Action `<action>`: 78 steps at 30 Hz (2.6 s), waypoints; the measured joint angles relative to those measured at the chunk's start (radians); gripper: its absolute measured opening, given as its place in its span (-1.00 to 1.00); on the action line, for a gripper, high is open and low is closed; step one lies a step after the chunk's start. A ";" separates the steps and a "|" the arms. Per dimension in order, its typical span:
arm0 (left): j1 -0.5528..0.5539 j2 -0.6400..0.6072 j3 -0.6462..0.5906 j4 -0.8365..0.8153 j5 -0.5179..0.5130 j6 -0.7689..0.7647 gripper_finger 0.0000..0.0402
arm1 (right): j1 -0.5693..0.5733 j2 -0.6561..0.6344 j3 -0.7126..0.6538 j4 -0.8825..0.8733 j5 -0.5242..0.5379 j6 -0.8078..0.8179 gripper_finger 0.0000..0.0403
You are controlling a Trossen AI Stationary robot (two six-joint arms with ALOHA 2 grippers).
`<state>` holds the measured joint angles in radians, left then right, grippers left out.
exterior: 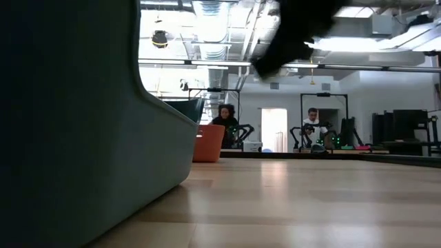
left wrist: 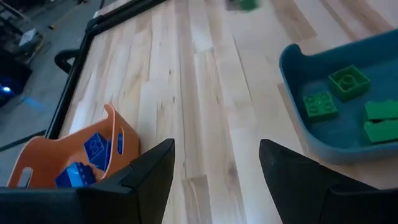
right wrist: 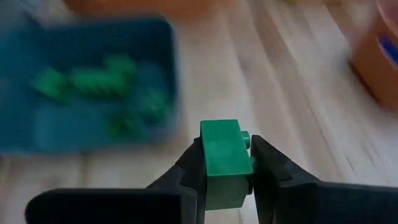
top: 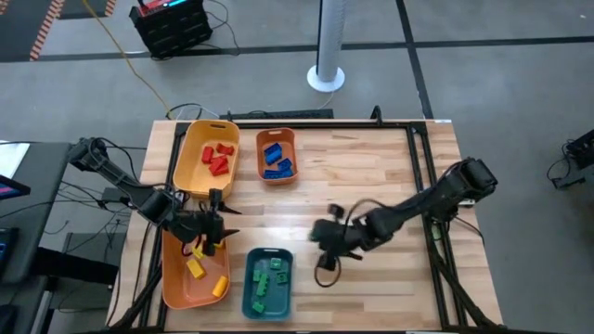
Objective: Sort blocks
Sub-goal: Put the green game piece into the blue bin, then return to Home Position
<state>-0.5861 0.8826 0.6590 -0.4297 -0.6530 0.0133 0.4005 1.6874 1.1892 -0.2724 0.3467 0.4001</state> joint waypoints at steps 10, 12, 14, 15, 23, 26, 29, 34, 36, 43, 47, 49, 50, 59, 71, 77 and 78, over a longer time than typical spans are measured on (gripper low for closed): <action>0.000 -0.001 0.076 -0.049 -0.007 -0.143 0.15 | 0.022 0.258 0.215 0.195 -0.116 -0.169 -0.57; 0.000 -0.001 0.089 -0.053 -0.006 -0.160 0.15 | 0.019 0.304 0.277 0.182 -0.121 -0.181 -0.56; -0.008 0.000 0.091 -0.056 -0.006 -0.167 0.15 | 0.013 0.343 0.313 0.151 -0.142 -0.177 -0.53; -0.014 0.000 0.091 -0.058 -0.005 -0.172 0.15 | 0.005 0.361 0.323 0.140 -0.169 -0.180 -0.50; -0.096 -0.062 0.079 -0.052 -0.028 -0.225 0.15 | -0.035 0.373 0.362 0.140 -0.271 -0.185 0.15; -0.115 -0.148 0.034 -0.007 -0.046 -0.224 0.15 | -0.029 0.314 0.359 0.141 -0.259 -0.235 0.29; -0.115 -0.251 -0.032 0.092 -0.050 -0.161 0.15 | -0.033 0.252 0.349 0.096 -0.203 -0.279 0.31; -0.107 -0.399 -0.143 0.234 -0.055 -0.051 0.15 | -0.051 0.145 0.199 0.150 -0.153 -0.285 0.28; -0.089 -0.452 -0.186 0.270 -0.060 -0.024 0.13 | -0.051 0.066 0.103 0.215 -0.113 -0.276 0.27; 0.020 -0.632 -0.335 0.381 -0.040 0.025 -0.05 | -0.065 -0.181 -0.300 0.534 -0.018 -0.231 0.20; 0.082 -0.719 -0.385 0.414 -0.025 0.027 -0.16 | -0.086 -0.306 -0.462 0.638 0.022 -0.215 0.14; 0.107 -0.747 -0.406 0.426 0.013 0.026 -0.20 | -0.095 -0.357 -0.527 0.659 0.022 -0.216 0.10; 0.116 -0.761 -0.418 0.429 0.028 0.026 -0.22 | -0.098 -0.385 -0.555 0.676 0.022 -0.221 0.08; 0.180 -0.882 -0.526 0.456 0.083 0.025 -0.37 | -0.135 -0.611 -0.791 0.829 0.046 -0.249 -0.13; 0.221 -0.879 -0.582 0.443 0.229 0.054 -0.51 | -0.188 -0.767 -1.101 1.166 0.020 -0.279 -0.46; 0.221 -0.879 -0.585 0.426 0.312 0.059 -0.57 | -0.187 -0.825 -1.181 1.226 0.017 -0.278 -0.57; 0.221 -0.879 -0.585 0.427 0.323 0.064 -0.58 | -0.185 -0.835 -1.181 1.219 0.013 -0.287 -0.59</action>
<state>-0.3649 0.0036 0.0738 -0.0024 -0.3300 0.0777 0.2155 0.8521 0.0078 0.9470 0.3600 0.1136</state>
